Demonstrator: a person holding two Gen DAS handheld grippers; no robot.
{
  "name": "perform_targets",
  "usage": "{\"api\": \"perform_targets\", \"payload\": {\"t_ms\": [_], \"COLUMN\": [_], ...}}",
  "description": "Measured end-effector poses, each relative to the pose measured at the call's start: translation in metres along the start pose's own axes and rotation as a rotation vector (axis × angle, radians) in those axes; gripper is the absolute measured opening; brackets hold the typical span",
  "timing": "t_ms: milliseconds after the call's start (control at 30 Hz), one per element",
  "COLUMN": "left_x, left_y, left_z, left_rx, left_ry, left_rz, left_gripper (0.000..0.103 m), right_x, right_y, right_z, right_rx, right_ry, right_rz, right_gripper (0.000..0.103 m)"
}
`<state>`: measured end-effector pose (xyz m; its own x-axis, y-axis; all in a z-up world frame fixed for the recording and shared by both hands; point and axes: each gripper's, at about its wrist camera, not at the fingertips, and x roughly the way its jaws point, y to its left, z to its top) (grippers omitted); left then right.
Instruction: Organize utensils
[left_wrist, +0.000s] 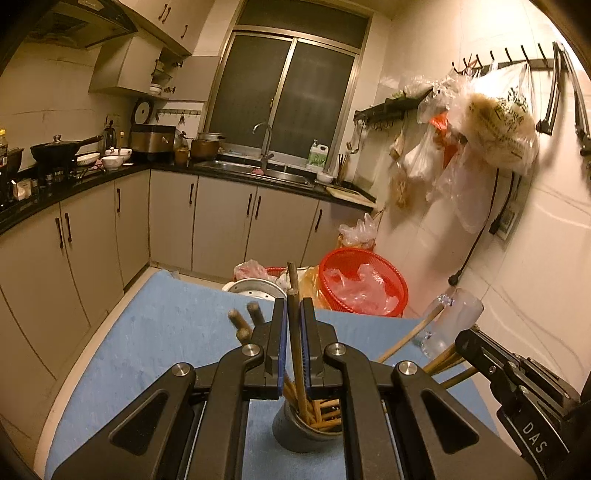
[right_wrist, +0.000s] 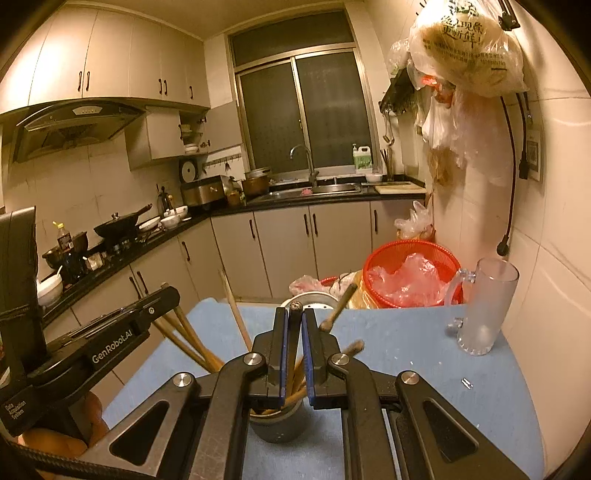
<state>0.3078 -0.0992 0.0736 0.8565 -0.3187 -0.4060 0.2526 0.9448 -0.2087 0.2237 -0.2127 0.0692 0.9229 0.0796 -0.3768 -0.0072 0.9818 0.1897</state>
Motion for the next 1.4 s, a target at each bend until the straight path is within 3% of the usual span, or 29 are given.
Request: {"api": "perform_targets", "payload": {"t_ms": [733, 800, 867, 933, 1167, 1267, 1400], "left_x": [-0.013, -0.017, -0.023, -0.032, -0.061, -0.077, -0.098], "left_y": [-0.001, 0.0, 0.001, 0.002, 0.005, 0.009, 0.018], "left_z": [-0.005, -0.004, -0.004, -0.004, -0.009, -0.016, -0.03], "left_rx": [0.008, 0.006, 0.004, 0.001, 0.029, 0.057, 0.086], "left_ry": [0.01, 0.003, -0.008, -0.03, -0.055, -0.07, -0.075], "left_rz": [-0.011, -0.013, -0.012, -0.01, 0.01, 0.041, 0.109], "left_gripper": [0.007, 0.012, 0.034, 0.044, 0.06, 0.072, 0.078], "right_x": [-0.011, -0.017, -0.025, -0.034, -0.068, -0.081, -0.1], "right_y": [-0.005, -0.005, -0.006, -0.006, -0.007, -0.009, -0.013], "right_z": [-0.002, 0.001, 0.003, 0.006, 0.005, 0.001, -0.013], "right_rx": [0.017, 0.019, 0.024, 0.023, 0.014, 0.006, -0.003], "right_ry": [0.002, -0.009, -0.023, -0.041, -0.094, -0.11, -0.118], "right_rz": [-0.03, -0.036, -0.038, -0.042, -0.071, -0.085, -0.097], "right_gripper": [0.009, 0.01, 0.012, 0.022, 0.046, 0.063, 0.085]}}
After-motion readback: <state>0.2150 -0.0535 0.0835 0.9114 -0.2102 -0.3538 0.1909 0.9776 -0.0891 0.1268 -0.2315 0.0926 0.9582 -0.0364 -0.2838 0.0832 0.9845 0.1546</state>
